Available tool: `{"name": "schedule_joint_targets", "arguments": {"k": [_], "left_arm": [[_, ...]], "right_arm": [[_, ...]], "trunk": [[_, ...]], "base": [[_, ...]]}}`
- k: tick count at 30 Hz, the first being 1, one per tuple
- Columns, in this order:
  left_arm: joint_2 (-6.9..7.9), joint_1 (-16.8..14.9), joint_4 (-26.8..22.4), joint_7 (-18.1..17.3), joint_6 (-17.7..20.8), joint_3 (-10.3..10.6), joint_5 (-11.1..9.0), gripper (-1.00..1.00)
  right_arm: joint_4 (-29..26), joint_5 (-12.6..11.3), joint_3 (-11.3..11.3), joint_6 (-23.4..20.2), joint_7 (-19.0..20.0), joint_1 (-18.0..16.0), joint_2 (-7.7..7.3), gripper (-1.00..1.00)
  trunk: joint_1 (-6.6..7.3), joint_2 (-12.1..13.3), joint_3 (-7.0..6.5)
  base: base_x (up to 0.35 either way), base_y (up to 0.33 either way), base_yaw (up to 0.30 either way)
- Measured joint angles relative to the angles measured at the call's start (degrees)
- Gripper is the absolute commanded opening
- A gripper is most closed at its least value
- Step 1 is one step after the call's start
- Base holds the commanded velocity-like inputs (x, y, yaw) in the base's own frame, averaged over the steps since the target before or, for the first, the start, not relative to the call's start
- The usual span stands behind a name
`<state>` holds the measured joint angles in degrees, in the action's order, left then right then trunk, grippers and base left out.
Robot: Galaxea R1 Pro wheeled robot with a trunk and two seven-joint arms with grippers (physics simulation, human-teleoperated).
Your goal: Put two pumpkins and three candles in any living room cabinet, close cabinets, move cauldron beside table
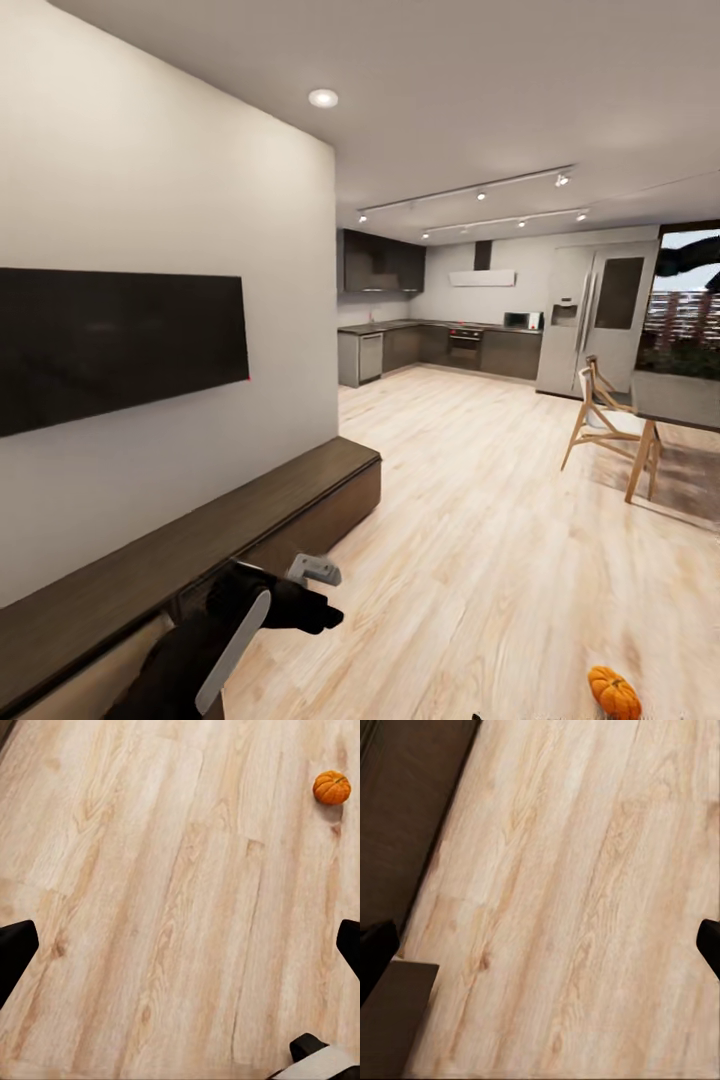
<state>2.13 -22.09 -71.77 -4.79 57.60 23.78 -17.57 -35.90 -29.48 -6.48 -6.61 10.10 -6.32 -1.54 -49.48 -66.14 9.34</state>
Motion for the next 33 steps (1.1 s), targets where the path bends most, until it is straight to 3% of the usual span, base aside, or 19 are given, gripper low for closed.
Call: {"name": "schedule_joint_targets", "arguments": {"k": [1,4,5,6,8,10,15,17,29,33], "left_arm": [[-0.54,0.00,1.88,0.88,-1.26,-0.07,0.21,1.00],[-1.25,0.00,4.04,3.57,-2.93,-0.27,0.60,1.00],[-1.40,0.00,4.69,4.60,-3.64,-0.34,0.71,1.00],[-1.62,0.01,6.35,6.44,-6.38,-0.44,0.88,1.00],[-1.79,0.04,9.08,8.22,-11.50,-0.50,1.05,1.00],[-1.88,0.06,11.66,9.03,-15.94,-0.55,1.08,1.00],[-1.95,0.06,19.14,9.35,-25.03,-0.80,0.71,1.00],[-1.93,0.07,20.46,9.36,-26.57,-0.89,0.65,1.00],[-2.01,0.13,22.72,9.31,-28.63,-0.93,0.60,1.00],[-2.52,0.10,26.32,9.25,-31.09,-0.87,0.58,1.00]], "right_arm": [[-1.41,-0.01,5.14,-0.04,-7.08,-0.39,0.76,1.00],[-4.61,-0.07,11.07,-0.13,-16.69,-0.84,1.53,1.00],[-5.76,-0.07,12.51,-0.13,-19.73,-0.93,1.64,1.00],[-7.86,-0.16,14.42,-0.09,-25.36,-1.04,1.71,1.00],[-9.88,-0.38,16.07,-0.03,-30.93,-1.03,1.56,1.00],[-10.95,-0.52,16.90,-0.09,-33.86,-0.98,1.48,1.00],[-11.78,-0.80,17.55,-0.04,-36.50,-0.85,1.34,1.00],[-11.83,-0.93,17.61,-0.01,-36.75,-0.75,1.31,1.00],[-11.88,-0.93,15.59,0.02,-36.03,-0.50,-0.90,1.00],[-11.84,-0.98,15.42,0.02,-35.99,-0.56,-1.17,1.00]], "trunk": [[0.22,0.40,-0.19],[0.88,1.61,-0.76],[1.10,2.01,-0.96],[1.32,2.41,-1.16],[1.76,3.21,-1.57],[2.20,4.02,-1.99],[3.30,6.02,-3.02],[3.74,6.83,-3.39],[6.38,11.65,-5.57],[7.26,13.26,-6.29]], "base": [[0.000,0.000,-0.151],[0.000,0.000,-0.146],[0.000,0.000,-0.145],[0.000,0.000,-0.146],[0.000,0.000,-0.148],[0.000,0.000,-0.146],[0.000,0.000,-0.121],[0.000,0.000,-0.052],[0.000,0.000,-0.010],[0.000,0.000,0.000]]}}
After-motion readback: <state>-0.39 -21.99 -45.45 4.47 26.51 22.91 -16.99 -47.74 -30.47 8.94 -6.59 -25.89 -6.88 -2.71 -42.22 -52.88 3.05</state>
